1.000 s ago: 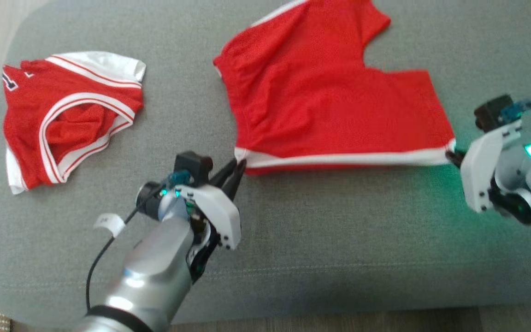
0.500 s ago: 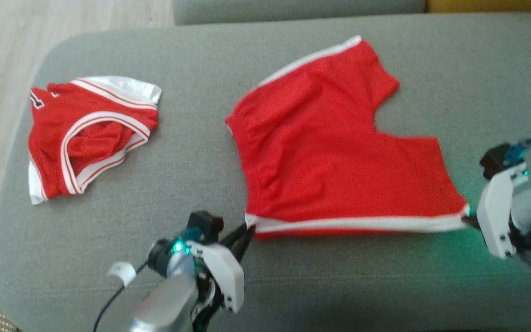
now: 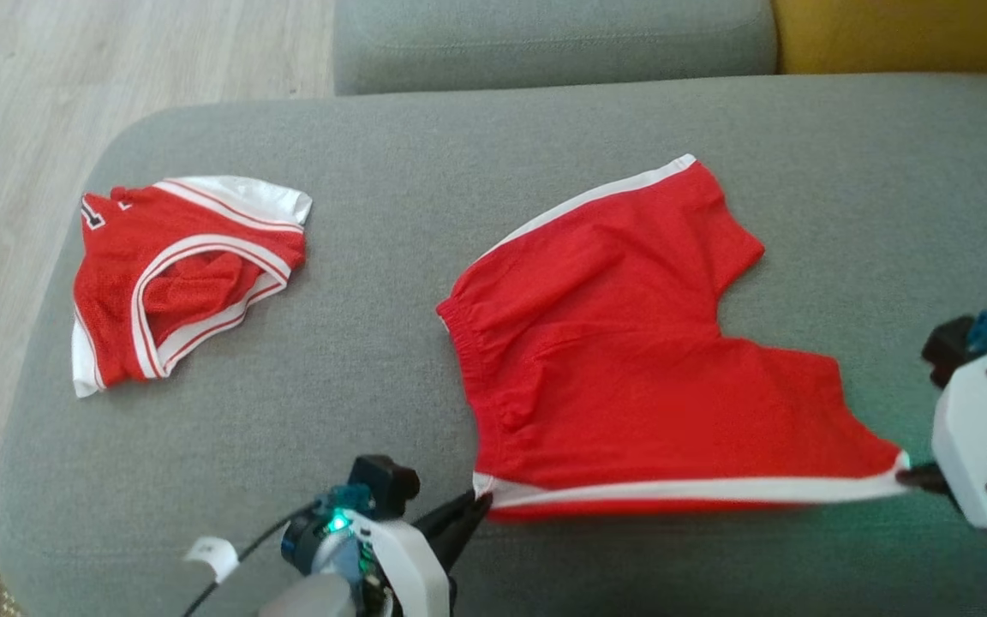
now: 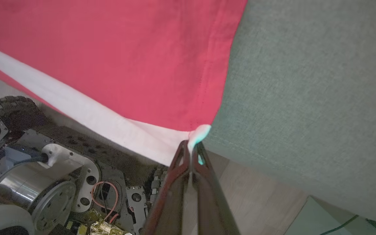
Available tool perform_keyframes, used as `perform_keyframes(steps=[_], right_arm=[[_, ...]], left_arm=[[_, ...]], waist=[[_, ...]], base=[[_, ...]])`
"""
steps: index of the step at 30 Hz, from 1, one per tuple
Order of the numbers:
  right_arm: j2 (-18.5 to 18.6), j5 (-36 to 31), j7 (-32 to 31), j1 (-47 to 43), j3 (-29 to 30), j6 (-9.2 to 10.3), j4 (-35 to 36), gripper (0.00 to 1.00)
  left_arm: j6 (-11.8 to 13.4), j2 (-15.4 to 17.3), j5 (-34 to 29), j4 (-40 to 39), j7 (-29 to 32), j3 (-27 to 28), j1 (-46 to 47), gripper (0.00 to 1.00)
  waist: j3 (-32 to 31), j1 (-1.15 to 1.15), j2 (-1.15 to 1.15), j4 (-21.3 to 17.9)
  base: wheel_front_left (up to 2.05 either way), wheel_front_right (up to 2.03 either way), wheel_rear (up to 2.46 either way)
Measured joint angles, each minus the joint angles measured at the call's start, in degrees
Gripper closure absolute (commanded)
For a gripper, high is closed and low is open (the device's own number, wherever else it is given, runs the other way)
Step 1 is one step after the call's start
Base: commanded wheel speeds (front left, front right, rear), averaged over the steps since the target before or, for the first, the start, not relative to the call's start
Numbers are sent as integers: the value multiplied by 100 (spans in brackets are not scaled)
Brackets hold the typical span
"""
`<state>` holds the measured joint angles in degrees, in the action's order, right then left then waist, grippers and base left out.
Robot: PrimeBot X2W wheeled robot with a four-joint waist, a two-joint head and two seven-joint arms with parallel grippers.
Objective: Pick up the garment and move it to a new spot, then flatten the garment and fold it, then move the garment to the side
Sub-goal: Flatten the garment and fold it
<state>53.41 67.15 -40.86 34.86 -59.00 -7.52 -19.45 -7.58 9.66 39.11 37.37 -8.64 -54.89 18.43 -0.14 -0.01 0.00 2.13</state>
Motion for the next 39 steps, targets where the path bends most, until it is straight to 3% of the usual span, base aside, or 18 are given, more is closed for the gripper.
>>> perform_keyframes(steps=[8,18,27,39], right_arm=[[-70,-10,112,643,547,1,-97,100],[-470,-163,260,1628,993,1,-613,100],[-664,-438,587,2392,1047,1,-1062,100],[-820,-680,1145,3300,815,1,-1536,100]], left_arm=[[208,178,47,-777,237,180,339,100],[310,107,47,-1140,394,371,1085,100],[311,-223,136,-911,379,565,1802,100],[296,-651,136,-69,-86,603,2664,100]], waist=[[292,0,0,179],[813,0,0,510],[1423,0,0,706],[2220,0,0,1009]], base=[[0,0,0],[0,0,0],[0,0,0],[0,0,0]])
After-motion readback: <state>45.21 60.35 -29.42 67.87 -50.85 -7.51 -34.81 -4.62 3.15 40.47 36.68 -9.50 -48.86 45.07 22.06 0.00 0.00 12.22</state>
